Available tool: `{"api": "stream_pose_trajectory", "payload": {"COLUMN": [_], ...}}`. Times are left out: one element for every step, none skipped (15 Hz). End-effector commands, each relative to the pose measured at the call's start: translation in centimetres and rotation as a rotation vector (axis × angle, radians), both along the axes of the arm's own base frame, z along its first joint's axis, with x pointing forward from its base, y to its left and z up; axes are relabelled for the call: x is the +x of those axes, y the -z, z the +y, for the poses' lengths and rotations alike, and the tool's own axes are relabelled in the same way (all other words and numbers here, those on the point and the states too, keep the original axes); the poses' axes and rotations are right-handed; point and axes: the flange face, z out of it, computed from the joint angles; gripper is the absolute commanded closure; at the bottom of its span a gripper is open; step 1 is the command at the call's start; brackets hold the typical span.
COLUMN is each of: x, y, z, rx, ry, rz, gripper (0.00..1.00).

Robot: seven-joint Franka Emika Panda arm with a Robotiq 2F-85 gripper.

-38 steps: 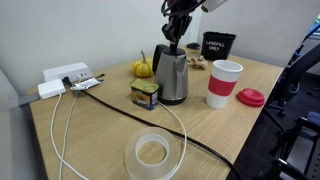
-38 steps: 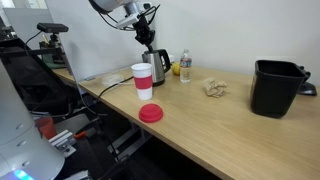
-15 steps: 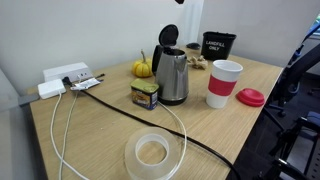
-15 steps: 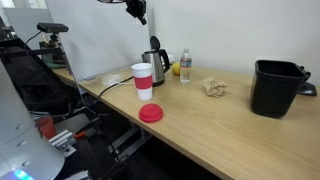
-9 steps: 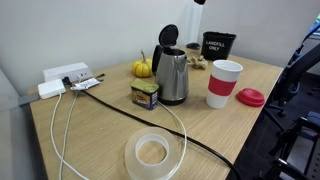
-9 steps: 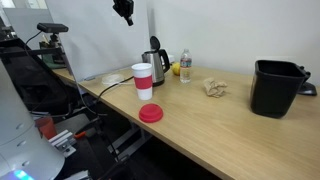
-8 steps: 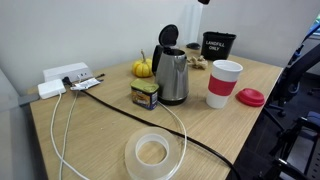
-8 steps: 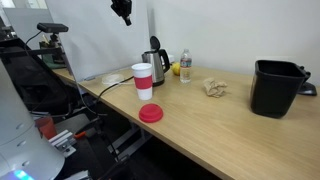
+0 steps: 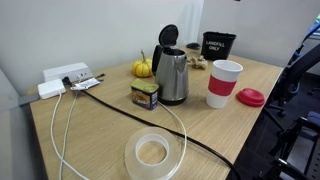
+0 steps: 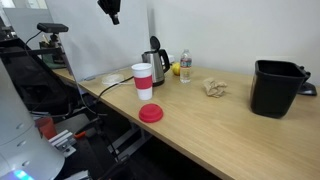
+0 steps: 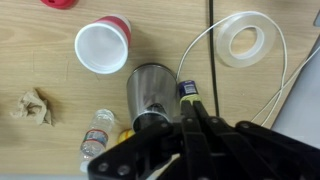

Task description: Open the kettle lid

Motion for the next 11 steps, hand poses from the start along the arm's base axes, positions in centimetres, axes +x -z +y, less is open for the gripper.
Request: {"api": "stream_pose_trajectory", "payload": {"x": [-0.45, -0.87, -1.09, -1.14, -1.15, -1.16, -1.18, -1.17, -1.17, -1.17, -1.17], "y": [-0.40, -0.70, -0.90, -0.92, -0.84, -0.76, -0.74, -0.74, -0.74, -0.74, -0.74], "z": [0.05, 0.04, -0.03, -0.10, -0.14, -0.14, -0.13, -0.13, -0.14, -0.14, -0.14], "rx": [0.014, 0.025, 0.029, 0.030, 0.030, 0.029, 0.029, 0.029, 0.029, 0.029, 0.029], "ry": [-0.027, -0.050, -0.060, -0.064, -0.066, -0.066, -0.067, -0.067, -0.067, -0.067, -0.067], "rz": [0.013, 0.021, 0.023, 0.024, 0.026, 0.027, 0.028, 0.028, 0.028, 0.028, 0.028], "gripper": [0.87, 0.81, 0.73, 0.69, 0.69, 0.69, 0.69, 0.69, 0.69, 0.69, 0.69]}}
